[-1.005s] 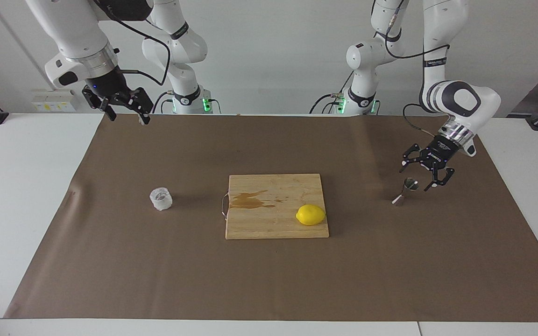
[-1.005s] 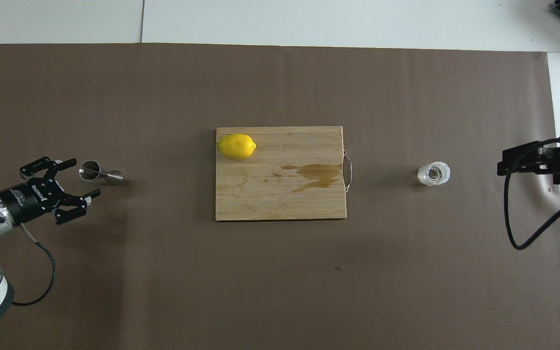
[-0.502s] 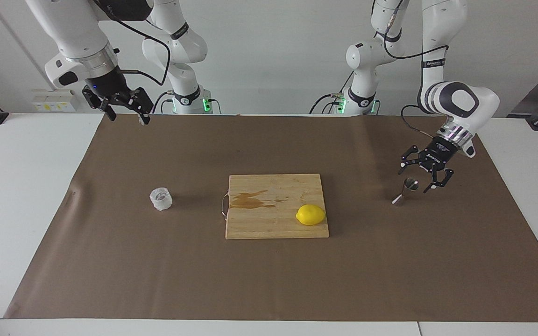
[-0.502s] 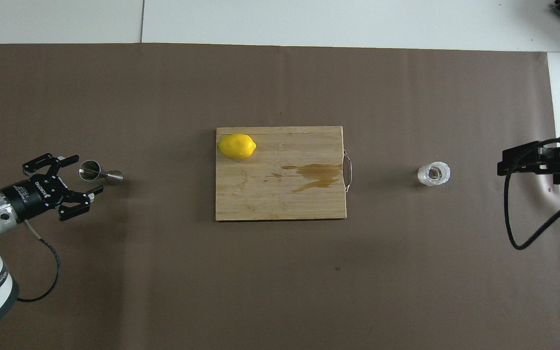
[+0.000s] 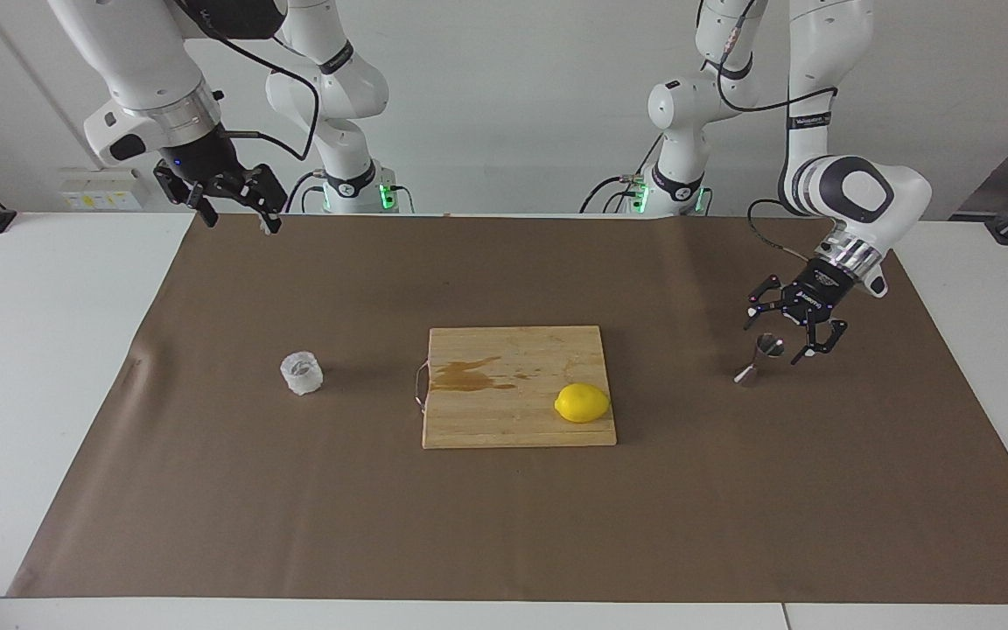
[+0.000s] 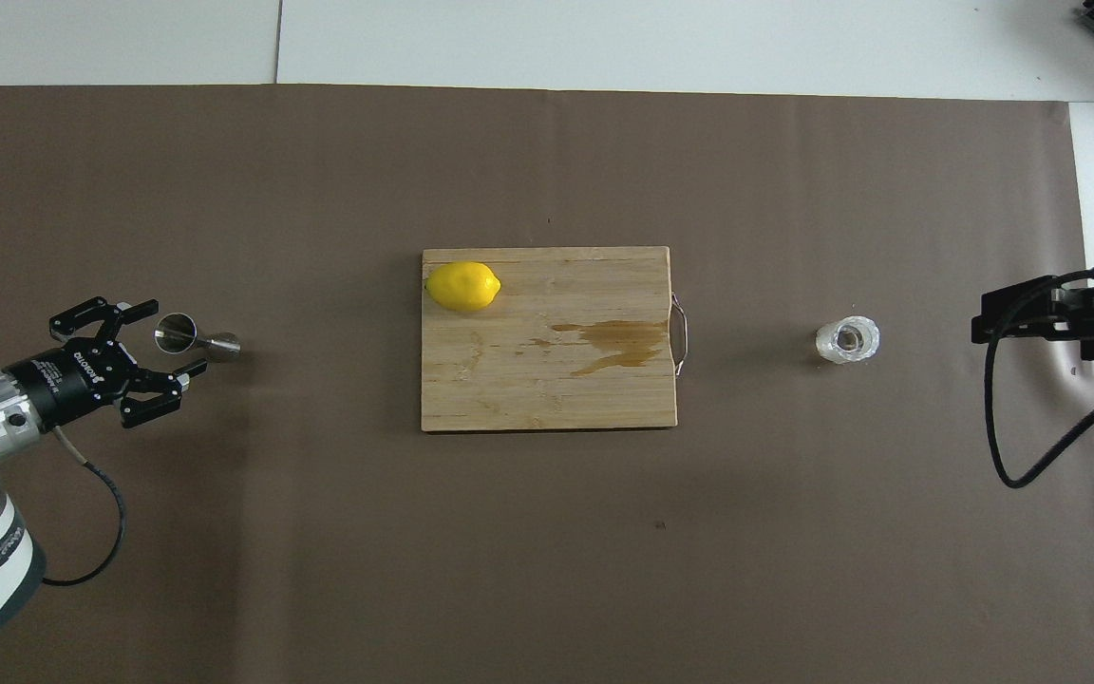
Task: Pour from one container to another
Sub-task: 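Close the left gripper around the small metal cup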
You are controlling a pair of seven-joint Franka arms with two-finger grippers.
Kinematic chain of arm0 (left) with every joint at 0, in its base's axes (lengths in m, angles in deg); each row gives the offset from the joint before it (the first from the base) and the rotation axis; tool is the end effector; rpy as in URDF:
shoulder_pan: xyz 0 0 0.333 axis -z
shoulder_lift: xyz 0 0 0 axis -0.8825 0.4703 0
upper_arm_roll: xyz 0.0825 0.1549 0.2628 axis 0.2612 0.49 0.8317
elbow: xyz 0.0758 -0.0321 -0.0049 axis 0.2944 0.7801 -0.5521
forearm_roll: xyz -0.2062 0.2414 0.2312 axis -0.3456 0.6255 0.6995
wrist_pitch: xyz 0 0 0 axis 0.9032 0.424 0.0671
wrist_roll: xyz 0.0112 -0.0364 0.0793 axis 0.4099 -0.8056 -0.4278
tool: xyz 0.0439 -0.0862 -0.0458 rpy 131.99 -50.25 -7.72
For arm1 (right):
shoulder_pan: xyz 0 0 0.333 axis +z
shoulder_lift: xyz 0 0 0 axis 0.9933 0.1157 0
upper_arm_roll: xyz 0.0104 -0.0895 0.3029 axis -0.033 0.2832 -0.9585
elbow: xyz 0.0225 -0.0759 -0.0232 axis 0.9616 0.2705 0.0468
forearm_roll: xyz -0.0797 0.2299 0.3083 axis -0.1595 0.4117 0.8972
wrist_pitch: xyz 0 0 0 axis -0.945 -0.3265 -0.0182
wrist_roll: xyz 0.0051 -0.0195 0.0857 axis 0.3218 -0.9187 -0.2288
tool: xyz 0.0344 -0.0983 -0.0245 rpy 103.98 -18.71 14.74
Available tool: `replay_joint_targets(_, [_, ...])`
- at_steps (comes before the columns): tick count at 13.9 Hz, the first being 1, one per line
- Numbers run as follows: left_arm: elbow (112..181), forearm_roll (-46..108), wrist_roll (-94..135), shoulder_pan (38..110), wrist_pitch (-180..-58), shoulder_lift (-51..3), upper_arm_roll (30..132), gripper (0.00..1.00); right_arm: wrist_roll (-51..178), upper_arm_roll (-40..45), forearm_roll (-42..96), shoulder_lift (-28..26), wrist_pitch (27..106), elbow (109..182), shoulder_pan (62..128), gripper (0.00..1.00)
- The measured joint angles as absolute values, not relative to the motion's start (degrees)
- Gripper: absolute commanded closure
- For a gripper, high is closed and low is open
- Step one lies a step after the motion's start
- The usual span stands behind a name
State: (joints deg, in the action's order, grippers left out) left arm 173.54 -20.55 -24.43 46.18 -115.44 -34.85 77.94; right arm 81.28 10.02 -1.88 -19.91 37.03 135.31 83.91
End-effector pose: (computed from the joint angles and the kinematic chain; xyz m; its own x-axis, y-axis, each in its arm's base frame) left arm 0.4942 0.0715 0.3348 -0.3852 0.4824 -0.7867 0.7833 0.6216 -0.0025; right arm 0.5316 0.0033 0.6291 0.9859 -0.1630 -0.0384 -0.1641 -0.9861 -0.0268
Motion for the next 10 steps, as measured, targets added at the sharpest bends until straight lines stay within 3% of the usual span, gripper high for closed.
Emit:
replay_joint_targets(7, [173.19, -20.61, -24.38, 46.18, -115.70, -34.78, 77.96, 0.28, 81.28, 10.02, -1.88, -19.91, 37.03, 135.31, 83.91, 0.00])
replay_joint_targets(10, [173.15, -20.61, -24.37, 46.18, -115.87, -34.73, 77.96, 0.29, 81.28, 10.02, -1.88, -19.91, 37.03, 135.31, 83.91, 0.00])
